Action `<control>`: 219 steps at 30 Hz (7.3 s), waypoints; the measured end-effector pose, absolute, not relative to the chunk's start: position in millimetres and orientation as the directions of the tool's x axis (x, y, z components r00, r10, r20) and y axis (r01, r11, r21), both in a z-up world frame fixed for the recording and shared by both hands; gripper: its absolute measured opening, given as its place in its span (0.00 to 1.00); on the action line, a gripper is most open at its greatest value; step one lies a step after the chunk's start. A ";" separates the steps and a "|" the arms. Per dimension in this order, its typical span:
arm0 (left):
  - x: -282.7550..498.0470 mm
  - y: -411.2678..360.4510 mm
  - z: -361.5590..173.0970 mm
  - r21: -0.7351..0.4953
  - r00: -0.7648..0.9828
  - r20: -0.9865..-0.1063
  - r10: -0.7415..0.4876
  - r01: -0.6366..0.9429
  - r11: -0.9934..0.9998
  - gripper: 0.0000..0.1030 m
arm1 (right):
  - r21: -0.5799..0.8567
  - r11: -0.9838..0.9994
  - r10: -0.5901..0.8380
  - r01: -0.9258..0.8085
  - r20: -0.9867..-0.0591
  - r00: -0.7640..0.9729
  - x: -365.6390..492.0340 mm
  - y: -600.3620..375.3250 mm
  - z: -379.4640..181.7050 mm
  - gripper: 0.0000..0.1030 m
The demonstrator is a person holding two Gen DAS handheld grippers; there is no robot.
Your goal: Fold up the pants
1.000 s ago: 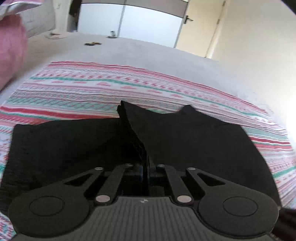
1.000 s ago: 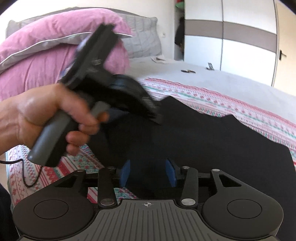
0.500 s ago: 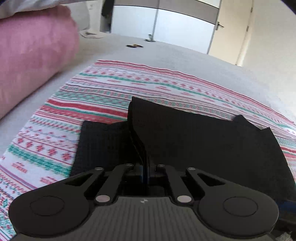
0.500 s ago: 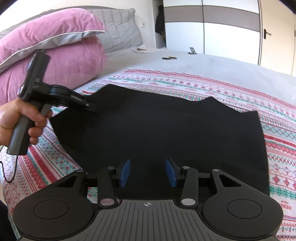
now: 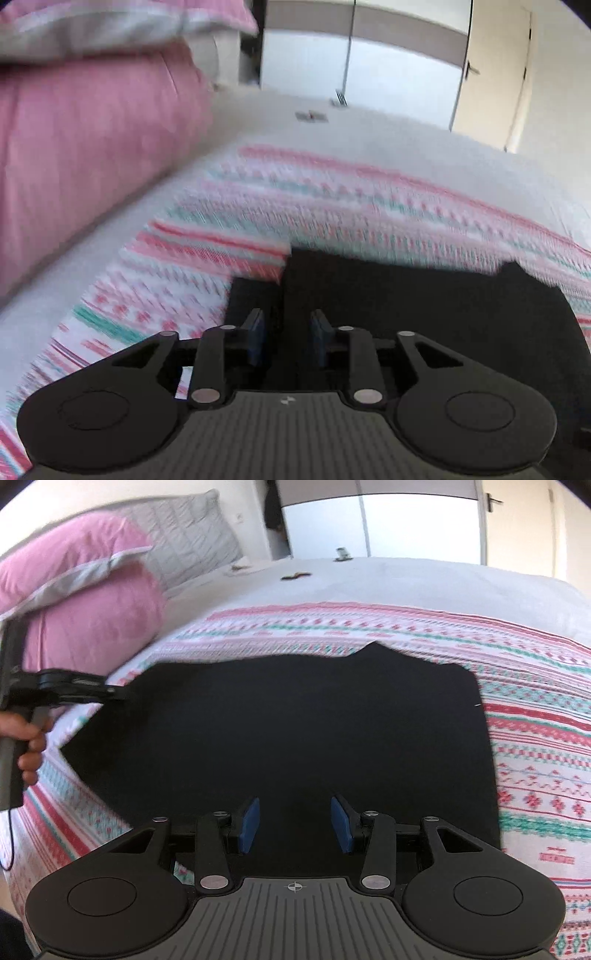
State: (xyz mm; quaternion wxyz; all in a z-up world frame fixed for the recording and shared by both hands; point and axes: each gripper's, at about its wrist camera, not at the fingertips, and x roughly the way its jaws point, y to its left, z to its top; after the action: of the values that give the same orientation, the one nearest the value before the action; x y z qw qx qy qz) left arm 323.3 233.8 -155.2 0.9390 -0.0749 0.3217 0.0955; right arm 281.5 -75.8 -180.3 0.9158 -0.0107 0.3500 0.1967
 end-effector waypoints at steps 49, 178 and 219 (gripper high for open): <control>327.6 29.2 -163.7 -0.013 0.708 -0.702 -0.081 0.100 0.995 0.31 | 0.594 0.804 0.510 -0.036 -0.657 0.555 272.5 -238.9 -214.0 0.43; 279.9 62.2 -156.9 -0.160 0.702 -0.687 -0.190 0.109 0.981 0.06 | 0.189 0.903 0.391 -0.385 -0.730 0.561 324.0 -110.6 -188.5 0.71; 318.9 108.6 -186.1 -0.526 0.631 -0.662 -0.404 -0.008 0.850 0.83 | 0.431 0.895 0.406 -0.118 -0.672 0.619 371.4 -193.3 -199.7 0.72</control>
State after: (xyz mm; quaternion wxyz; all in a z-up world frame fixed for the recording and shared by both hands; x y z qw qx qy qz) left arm 318.9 108.6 -186.1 0.8681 -0.2487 0.4141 -0.1141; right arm 371.4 -193.3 -199.7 0.8826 0.1751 0.4102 0.1485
